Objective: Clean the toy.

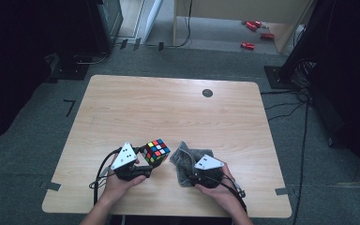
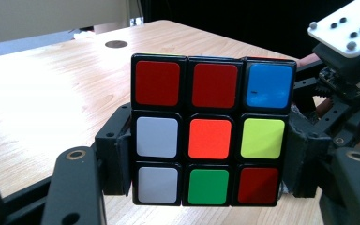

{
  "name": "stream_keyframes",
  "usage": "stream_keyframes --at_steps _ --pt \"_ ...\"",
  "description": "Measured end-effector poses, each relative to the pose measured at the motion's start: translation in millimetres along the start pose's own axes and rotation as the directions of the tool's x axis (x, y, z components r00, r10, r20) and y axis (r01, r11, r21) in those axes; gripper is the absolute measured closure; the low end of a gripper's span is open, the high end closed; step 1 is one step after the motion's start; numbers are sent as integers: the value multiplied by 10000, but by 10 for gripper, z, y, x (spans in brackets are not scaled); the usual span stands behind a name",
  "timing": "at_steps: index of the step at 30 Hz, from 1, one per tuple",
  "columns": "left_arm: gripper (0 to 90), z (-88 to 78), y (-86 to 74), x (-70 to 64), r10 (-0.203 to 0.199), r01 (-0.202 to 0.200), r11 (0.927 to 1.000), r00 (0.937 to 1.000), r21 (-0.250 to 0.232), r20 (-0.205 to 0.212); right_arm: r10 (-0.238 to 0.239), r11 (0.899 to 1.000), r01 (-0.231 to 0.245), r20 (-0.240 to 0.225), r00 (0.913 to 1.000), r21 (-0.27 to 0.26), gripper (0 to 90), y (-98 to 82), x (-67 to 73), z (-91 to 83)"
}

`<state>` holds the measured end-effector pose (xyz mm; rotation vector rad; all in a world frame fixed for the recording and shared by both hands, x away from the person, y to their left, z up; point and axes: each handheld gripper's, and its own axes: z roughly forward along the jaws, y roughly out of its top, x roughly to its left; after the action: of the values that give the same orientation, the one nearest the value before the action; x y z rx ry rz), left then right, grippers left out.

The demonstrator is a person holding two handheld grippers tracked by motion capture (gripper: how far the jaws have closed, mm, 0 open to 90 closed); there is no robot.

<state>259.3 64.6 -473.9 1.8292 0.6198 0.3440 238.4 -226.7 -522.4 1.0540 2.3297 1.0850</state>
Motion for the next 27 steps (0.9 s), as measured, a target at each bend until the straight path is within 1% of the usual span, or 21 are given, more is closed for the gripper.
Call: stream_keyframes --at_steps 2,3,4,5,6,8,9,11,13,15,17,19,20,21,23,25,26,27 --pt "341 2 -1 -3 -20 20 10000 10000 -4 18 277 9996 -276 -24 9996 53 392 0 -8 2" --pt "341 3 0 -6 -40 40 10000 10000 -12 24 281 9996 -281 5 9996 54 409 0 -7 0" --pt "341 3 1 -8 -39 39 10000 10000 -20 23 317 9995 -317 72 9995 39 474 -1 -7 -4" --pt "341 2 2 -10 -27 27 10000 10000 -19 17 408 9991 -409 150 9991 62 594 0 -10 -19" --pt "341 1 3 -12 -20 20 10000 10000 -24 14 416 9990 -420 305 9987 119 662 3 -14 -36" --pt "341 1 3 -14 10 -10 10000 10000 -17 27 468 9986 -476 367 9982 227 728 13 -21 -52" --pt "341 3 3 -16 37 -37 10000 10000 -5 44 490 9984 -499 337 9982 258 744 17 -23 -62" --pt "341 10 2 -18 77 -78 10000 9999 33 97 595 9981 -599 329 9977 111 761 27 -25 -90" --pt "341 30 -6 -32 156 -157 9998 9998 115 100 801 9966 -792 384 9960 -239 764 56 -28 -138" --pt "341 56 -15 -56 299 -304 9991 9994 292 162 1113 9905 -1078 373 9931 -856 765 99 -41 -215" --pt "342 81 -24 -90 492 -503 9978 9985 439 258 1345 9800 -1273 377 9902 -1531 764 152 -45 -312" --pt "341 108 -27 -130 655 -675 9964 9971 520 378 1510 9618 -1460 40 9885 -2316 763 207 -31 -429" --pt "341 123 -29 -154 695 -719 9959 9965 553 455 1553 9510 -1560 -240 9876 -2670 762 238 -14 -486" --pt "342 140 -31 -179 777 -810 9949 9955 603 540 1493 9421 -1577 -509 9875 -2960 761 274 13 -538" --pt "342 175 -33 -241 997 -1047 9919 9926 726 700 1161 9251 -1422 -942 9888 -3520 757 348 93 -623" --pt "342 211 -34 -317 1258 -1330 9879 9881 802 882 907 9098 -1423 -1478 9849 -3899 752 420 196 -682" --pt "342 224 -31 -355 1399 -1483 9855 9851 821 998 807 9046 -1430 -1679 9825 -4016 749 452 247 -696" --pt "342 234 -26 -395 1483 -1574 9845 9826 775 1116 727 9032 -1439 -1864 9798 -4044 745 478 290 -698"
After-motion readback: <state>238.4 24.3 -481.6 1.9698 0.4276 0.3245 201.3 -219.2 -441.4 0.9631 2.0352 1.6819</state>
